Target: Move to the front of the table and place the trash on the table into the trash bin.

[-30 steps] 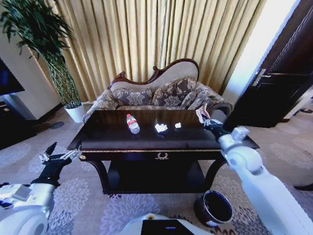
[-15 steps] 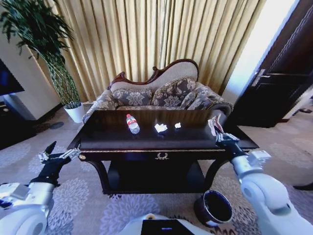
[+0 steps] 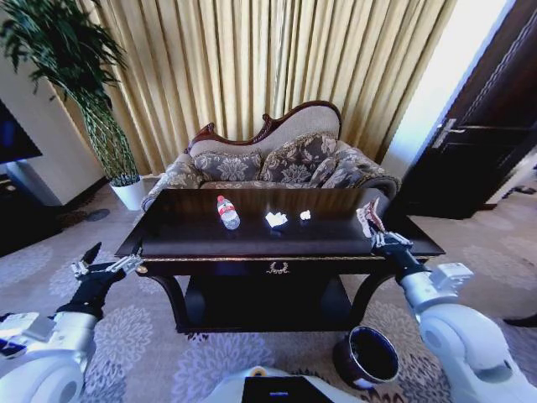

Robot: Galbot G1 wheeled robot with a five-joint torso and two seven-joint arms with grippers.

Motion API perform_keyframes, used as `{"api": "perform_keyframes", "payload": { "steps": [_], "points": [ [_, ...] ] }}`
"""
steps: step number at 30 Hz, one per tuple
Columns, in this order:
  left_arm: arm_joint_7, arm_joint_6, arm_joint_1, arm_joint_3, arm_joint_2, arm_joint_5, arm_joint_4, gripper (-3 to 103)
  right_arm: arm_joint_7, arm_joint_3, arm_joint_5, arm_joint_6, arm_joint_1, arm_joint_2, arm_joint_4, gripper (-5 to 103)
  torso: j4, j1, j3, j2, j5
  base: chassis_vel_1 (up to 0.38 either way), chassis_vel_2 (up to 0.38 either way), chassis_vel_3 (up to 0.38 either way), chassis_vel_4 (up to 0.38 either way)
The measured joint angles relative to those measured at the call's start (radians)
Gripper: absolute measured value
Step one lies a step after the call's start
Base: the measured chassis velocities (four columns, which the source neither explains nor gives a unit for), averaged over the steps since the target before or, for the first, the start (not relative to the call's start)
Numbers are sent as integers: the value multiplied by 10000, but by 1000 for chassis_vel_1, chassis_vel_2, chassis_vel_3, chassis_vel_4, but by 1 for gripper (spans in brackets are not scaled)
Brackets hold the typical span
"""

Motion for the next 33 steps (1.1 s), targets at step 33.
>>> {"api": "perform_keyframes", "payload": {
  "steps": [33],
  "points": [
    [79,-10,51,57,-49,38,0,100,55,-316,-258,23,10,133,93,0,0,1,0,-1,1,61,-62,-64,61]
  ]
}}
